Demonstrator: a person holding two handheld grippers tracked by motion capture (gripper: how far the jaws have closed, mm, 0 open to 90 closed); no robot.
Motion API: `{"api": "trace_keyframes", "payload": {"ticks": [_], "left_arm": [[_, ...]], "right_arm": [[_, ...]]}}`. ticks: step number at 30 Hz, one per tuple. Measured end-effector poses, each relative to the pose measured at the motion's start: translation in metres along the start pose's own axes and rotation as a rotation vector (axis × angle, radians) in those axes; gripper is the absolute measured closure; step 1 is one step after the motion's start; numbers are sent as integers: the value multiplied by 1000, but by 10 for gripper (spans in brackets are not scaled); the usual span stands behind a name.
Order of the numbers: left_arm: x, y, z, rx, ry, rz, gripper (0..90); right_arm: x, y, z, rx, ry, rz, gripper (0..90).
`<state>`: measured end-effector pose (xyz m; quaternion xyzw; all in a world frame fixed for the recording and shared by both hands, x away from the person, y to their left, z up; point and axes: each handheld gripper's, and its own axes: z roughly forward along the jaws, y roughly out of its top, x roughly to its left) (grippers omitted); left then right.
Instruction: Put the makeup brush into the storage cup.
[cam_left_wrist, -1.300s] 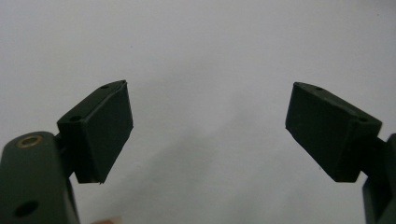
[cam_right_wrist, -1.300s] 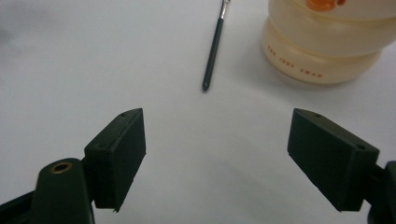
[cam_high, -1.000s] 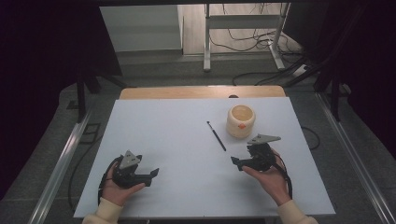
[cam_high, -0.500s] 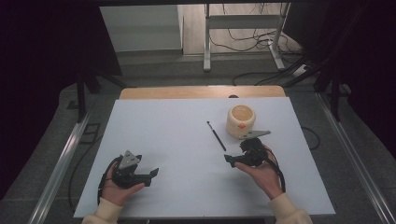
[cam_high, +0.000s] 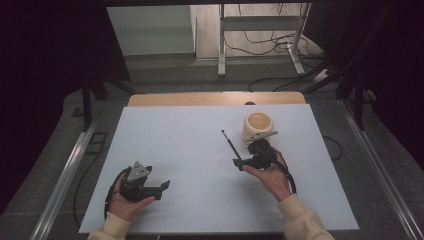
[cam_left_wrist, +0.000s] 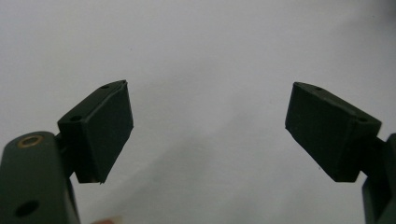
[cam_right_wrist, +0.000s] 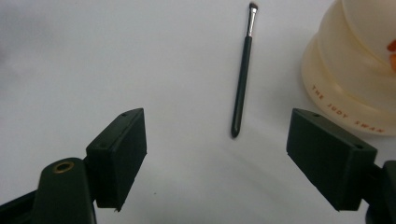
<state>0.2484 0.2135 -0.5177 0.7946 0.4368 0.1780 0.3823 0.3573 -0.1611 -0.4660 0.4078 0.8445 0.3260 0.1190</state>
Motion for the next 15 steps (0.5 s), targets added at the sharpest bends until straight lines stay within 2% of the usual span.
{"api": "trace_keyframes", "payload": {"ticks": [9,15], "left_arm": [[0,0,0,1,3,5,152],[1,0,-1,0,2,5,152]], "right_arm": [[0,9,14,39,4,7,208],[1,16,19,46,8,13,210]]}}
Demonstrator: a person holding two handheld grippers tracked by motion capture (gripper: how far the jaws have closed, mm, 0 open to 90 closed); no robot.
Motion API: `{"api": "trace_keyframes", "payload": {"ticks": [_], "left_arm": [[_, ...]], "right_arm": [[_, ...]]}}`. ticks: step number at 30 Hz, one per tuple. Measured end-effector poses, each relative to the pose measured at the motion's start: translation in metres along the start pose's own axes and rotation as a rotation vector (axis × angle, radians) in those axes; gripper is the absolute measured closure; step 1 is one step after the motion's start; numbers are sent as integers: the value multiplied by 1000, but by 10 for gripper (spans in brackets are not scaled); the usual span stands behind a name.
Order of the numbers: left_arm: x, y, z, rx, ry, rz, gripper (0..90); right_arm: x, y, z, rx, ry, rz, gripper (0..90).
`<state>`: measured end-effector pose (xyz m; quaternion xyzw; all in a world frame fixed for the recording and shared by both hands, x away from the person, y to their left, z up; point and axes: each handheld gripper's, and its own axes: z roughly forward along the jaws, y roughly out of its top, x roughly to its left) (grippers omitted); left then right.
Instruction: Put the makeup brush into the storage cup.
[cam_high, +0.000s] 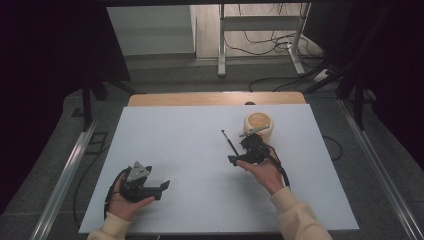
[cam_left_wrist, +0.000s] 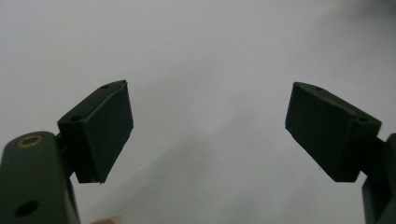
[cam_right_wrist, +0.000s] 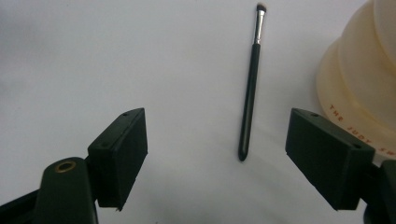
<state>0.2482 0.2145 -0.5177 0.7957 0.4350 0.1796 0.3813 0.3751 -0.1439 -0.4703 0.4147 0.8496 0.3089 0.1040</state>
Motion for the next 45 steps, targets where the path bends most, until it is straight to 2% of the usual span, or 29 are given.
{"api": "trace_keyframes", "payload": {"ticks": [12,23,37,45], "left_arm": [[0,0,-1,-2,3,0,152],[1,0,-1,-3,5,0,153],[2,0,-2,-7,5,0,152],[2,0,-2,-9,6,-2,152]], "right_arm": [[6,19,8,28,-2,-12,214],[7,37,18,52,1,11,214],[2,53,36,95,-4,40,219],[0,59,48,116,-20,39,230]]}}
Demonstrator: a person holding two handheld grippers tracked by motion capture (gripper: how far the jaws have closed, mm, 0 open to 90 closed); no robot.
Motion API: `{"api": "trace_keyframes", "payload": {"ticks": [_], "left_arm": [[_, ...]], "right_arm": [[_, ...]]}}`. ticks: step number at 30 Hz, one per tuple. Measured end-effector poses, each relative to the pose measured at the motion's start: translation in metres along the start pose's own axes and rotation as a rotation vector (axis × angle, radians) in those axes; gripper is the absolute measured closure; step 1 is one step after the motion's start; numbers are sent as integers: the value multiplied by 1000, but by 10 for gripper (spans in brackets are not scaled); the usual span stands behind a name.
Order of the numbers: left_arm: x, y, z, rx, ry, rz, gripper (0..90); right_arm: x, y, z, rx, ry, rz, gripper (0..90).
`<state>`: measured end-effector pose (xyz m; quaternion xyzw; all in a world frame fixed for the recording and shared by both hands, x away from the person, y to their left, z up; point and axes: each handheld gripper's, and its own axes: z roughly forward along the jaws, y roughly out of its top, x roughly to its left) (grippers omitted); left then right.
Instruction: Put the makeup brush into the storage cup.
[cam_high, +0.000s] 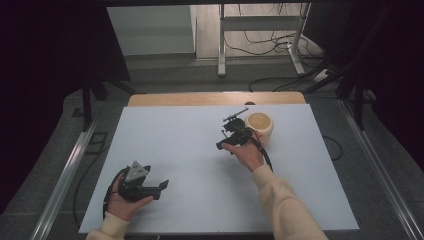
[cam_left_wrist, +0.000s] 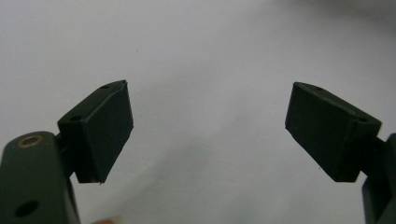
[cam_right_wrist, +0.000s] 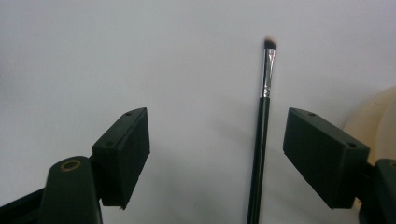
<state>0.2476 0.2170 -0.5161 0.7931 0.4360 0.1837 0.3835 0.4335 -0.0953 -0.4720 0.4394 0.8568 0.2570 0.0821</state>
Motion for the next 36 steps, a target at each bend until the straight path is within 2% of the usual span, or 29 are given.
{"api": "trace_keyframes", "payload": {"ticks": [6,23,28,36], "left_arm": [[1,0,0,-2,1,-1,152],[1,0,-1,-4,0,-1,152],[1,0,-1,-5,0,0,152],[2,0,-1,-4,0,0,152]], "right_arm": [[-4,3,8,19,-10,10,232],[-1,10,31,68,-59,-26,280],[-4,14,39,77,-77,-13,318],[-11,14,47,110,-69,29,398]]}}
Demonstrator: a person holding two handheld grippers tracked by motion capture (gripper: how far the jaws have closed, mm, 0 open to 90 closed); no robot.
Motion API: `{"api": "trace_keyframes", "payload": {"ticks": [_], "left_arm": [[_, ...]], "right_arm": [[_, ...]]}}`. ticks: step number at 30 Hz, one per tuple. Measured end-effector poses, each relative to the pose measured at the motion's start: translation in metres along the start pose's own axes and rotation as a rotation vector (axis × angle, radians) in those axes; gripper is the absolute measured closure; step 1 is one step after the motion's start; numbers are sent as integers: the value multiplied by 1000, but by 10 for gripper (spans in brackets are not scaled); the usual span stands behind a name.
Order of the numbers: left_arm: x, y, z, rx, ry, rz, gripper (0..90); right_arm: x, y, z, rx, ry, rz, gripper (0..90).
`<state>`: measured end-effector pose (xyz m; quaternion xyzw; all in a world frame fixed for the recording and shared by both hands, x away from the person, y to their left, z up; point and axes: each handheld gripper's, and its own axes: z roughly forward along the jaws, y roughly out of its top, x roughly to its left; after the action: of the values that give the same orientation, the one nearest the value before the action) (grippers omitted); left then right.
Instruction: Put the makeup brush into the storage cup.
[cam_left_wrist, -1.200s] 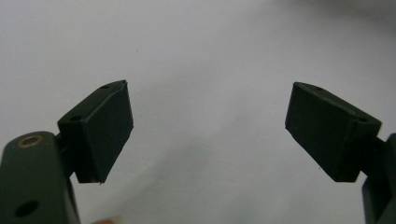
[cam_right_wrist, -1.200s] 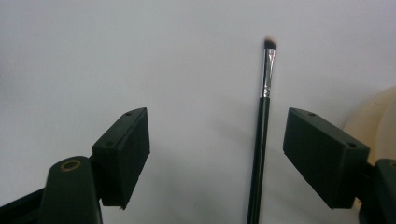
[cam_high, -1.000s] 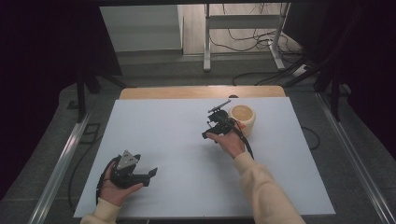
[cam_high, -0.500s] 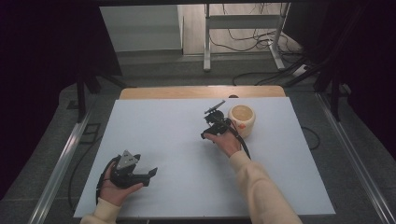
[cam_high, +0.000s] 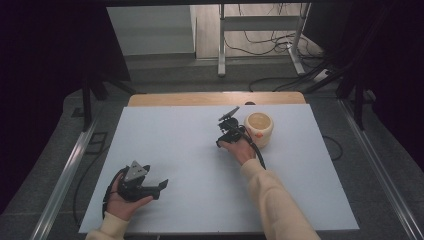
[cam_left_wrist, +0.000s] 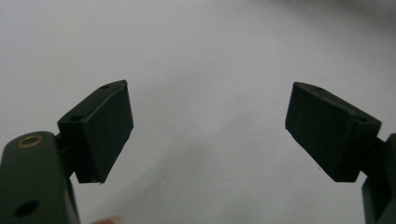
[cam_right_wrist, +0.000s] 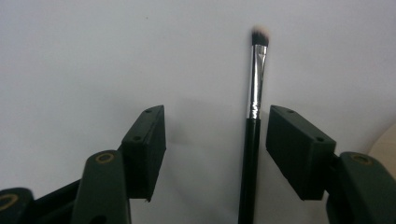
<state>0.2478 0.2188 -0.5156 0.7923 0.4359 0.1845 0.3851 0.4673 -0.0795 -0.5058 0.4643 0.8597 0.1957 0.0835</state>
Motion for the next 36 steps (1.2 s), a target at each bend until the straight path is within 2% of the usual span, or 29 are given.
{"api": "trace_keyframes", "payload": {"ticks": [4,9,13,20,21,30,36], "left_arm": [[0,0,0,0,0,1,153],[0,0,0,2,1,2,153],[0,0,0,3,2,3,153],[0,-1,0,4,4,4,153],[0,-1,0,4,4,4,153],[0,-1,0,3,5,3,153],[0,-1,0,2,5,1,153]], "right_arm": [[-2,0,-1,5,-11,-3,457],[-2,0,-1,10,-50,-28,575],[-1,0,-1,15,-64,-42,625],[1,1,-2,27,-56,-50,757],[1,2,-2,36,-57,-47,810],[1,3,-2,44,-51,-53,833],[2,2,-9,18,-51,-67,834]]}}
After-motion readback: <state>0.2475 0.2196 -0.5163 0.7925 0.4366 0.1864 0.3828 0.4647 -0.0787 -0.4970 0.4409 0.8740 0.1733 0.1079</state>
